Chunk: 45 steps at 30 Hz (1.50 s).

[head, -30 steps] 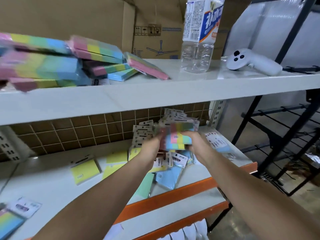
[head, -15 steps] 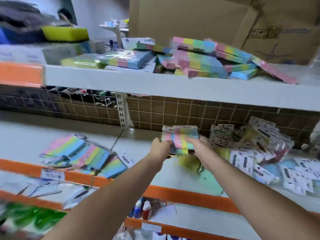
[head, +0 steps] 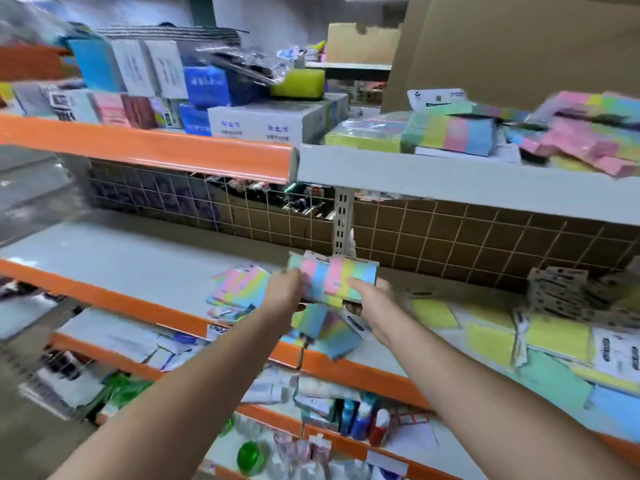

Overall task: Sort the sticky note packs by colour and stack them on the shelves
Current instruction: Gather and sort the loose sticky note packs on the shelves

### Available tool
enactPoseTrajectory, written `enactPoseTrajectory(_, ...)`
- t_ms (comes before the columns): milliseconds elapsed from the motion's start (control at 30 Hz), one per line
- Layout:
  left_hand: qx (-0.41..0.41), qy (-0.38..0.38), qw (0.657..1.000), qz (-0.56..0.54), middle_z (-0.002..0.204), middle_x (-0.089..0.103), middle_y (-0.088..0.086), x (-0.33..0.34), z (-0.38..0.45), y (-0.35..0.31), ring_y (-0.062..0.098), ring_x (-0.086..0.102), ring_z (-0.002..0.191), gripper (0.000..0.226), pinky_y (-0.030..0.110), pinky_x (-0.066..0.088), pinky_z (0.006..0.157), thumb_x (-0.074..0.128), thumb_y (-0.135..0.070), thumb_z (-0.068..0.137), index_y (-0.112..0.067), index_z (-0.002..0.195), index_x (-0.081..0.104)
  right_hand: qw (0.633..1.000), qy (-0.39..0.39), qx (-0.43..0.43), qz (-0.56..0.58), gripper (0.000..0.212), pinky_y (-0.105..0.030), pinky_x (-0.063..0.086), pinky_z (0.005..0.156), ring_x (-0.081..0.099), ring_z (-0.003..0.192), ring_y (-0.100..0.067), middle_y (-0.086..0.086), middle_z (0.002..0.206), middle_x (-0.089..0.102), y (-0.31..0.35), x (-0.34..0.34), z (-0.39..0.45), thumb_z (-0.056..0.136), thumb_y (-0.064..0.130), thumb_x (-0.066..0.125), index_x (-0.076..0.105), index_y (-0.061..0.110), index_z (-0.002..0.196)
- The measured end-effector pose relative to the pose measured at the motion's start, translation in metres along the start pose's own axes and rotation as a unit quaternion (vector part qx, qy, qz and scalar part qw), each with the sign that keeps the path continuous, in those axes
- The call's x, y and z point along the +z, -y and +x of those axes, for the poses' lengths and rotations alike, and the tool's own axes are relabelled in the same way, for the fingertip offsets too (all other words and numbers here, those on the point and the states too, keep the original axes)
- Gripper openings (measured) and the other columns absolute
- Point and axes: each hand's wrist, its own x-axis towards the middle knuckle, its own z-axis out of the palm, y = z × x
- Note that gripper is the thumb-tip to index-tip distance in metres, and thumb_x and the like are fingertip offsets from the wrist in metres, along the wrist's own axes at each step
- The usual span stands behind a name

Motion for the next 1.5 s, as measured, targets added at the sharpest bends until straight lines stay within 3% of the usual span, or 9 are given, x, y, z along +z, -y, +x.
enactPoseTrajectory(67, 0.003, -0.003, 0.998, 0.055, 0.087, 0.064, 0.023, -0.025, 0.013, 0.004, 0.037, 0.066, 0.087, 0.014, 0.037, 0.049, 0.065, 0.052, 0.01, 0.087, 0.006, 0.084, 0.064, 1.0, -0.005, 0.005, 0.014, 0.012, -0.022, 0.047, 0.046, 0.06, 0.059, -0.014, -0.005, 0.079, 0.066, -0.004, 0.022, 0.0, 0.089, 0.008, 0.064, 0.059, 0.015, 0.081)
enactPoseTrajectory(200, -0.008, -0.11, 0.992, 0.066, 0.084, 0.055, 0.02, -0.066, 0.031, 0.009, 0.029, 0.055, 0.065, 0.011, 0.027, 0.044, 0.042, 0.043, -0.001, 0.086, -0.002, 0.095, 0.05, 1.0, -0.023, 0.014, -0.003, 0.006, -0.018, 0.048, 0.044, 0.058, 0.056, -0.013, -0.003, 0.081, 0.065, -0.013, 0.054, 0.0, 0.09, 0.012, 0.063, 0.058, 0.015, 0.09)
enactPoseTrajectory(300, 0.0, -0.121, 0.984, 0.129, 0.103, 0.059, 0.024, -0.083, 0.044, 0.017, 0.038, 0.058, 0.095, 0.012, 0.037, 0.048, 0.074, 0.046, -0.005, 0.086, -0.002, 0.097, 0.049, 0.998, -0.045, 0.025, -0.022, 0.015, -0.022, 0.051, 0.052, 0.062, 0.06, -0.014, -0.006, 0.095, 0.07, -0.022, 0.071, 0.002, 0.09, 0.015, 0.064, 0.061, 0.012, 0.104)
enactPoseTrajectory(633, 0.021, -0.055, 0.95, 0.308, 0.113, 0.06, 0.018, -0.093, 0.066, 0.038, 0.036, 0.059, 0.102, 0.032, 0.042, 0.051, 0.087, 0.054, -0.019, 0.08, -0.007, 0.109, 0.052, 0.988, -0.128, 0.021, -0.083, 0.021, -0.04, 0.059, 0.081, 0.068, 0.088, -0.023, -0.006, 0.104, 0.07, -0.04, 0.082, 0.005, 0.086, 0.017, 0.067, 0.062, 0.013, 0.105)
enactPoseTrajectory(833, 0.092, -0.028, 0.88, 0.465, 0.154, 0.019, 0.005, -0.098, 0.067, 0.046, 0.026, 0.018, 0.141, 0.076, 0.044, 0.023, 0.11, 0.056, -0.06, 0.083, -0.027, 0.146, 0.028, 0.974, -0.163, 0.006, -0.158, 0.025, -0.038, 0.057, 0.08, 0.067, 0.094, -0.026, -0.01, 0.107, 0.069, -0.036, 0.086, 0.002, 0.086, 0.015, 0.067, 0.062, 0.01, 0.11)
enactPoseTrajectory(1033, 0.106, 0.004, 0.88, 0.464, 0.155, 0.022, -0.001, -0.098, 0.071, 0.051, 0.025, 0.017, 0.141, 0.056, 0.047, 0.021, 0.11, 0.051, -0.059, 0.086, -0.037, 0.137, 0.041, 0.97, -0.18, 0.029, -0.159, 0.046, -0.042, 0.057, 0.081, 0.064, 0.097, -0.032, -0.009, 0.107, 0.059, -0.033, 0.081, 0.004, 0.081, 0.015, 0.072, 0.047, 0.008, 0.12)
enactPoseTrajectory(1233, 0.108, -0.014, 0.891, 0.44, 0.151, 0.029, 0.003, -0.093, 0.072, 0.051, 0.027, 0.021, 0.138, 0.054, 0.046, 0.022, 0.109, 0.053, -0.053, 0.085, -0.029, 0.132, 0.046, 0.954, -0.228, 0.052, -0.189, 0.033, -0.046, 0.056, 0.082, 0.063, 0.092, -0.034, -0.016, 0.11, 0.062, -0.041, 0.057, 0.006, 0.088, 0.021, 0.048, 0.053, 0.008, 0.118)
enactPoseTrajectory(1400, 0.111, -0.038, 0.89, 0.441, 0.152, 0.027, 0.002, -0.089, 0.072, 0.047, 0.026, 0.022, 0.139, 0.056, 0.044, 0.022, 0.11, 0.051, -0.055, 0.088, -0.026, 0.136, 0.044, 0.935, -0.196, 0.094, -0.278, 0.031, -0.031, 0.056, 0.059, 0.064, 0.079, -0.03, -0.014, 0.11, 0.065, -0.045, 0.039, -0.003, 0.088, 0.014, 0.05, 0.058, 0.007, 0.117)
enactPoseTrajectory(1500, 0.115, -0.051, 0.888, 0.442, 0.152, 0.029, 0.004, -0.086, 0.073, 0.047, 0.027, 0.024, 0.138, 0.058, 0.045, 0.024, 0.109, 0.048, -0.056, 0.089, -0.023, 0.136, 0.044, 0.912, -0.174, 0.104, -0.356, 0.031, -0.018, 0.034, 0.041, 0.062, 0.07, -0.024, -0.011, 0.101, 0.066, -0.046, 0.035, -0.006, 0.087, 0.018, 0.056, 0.058, 0.006, 0.115)
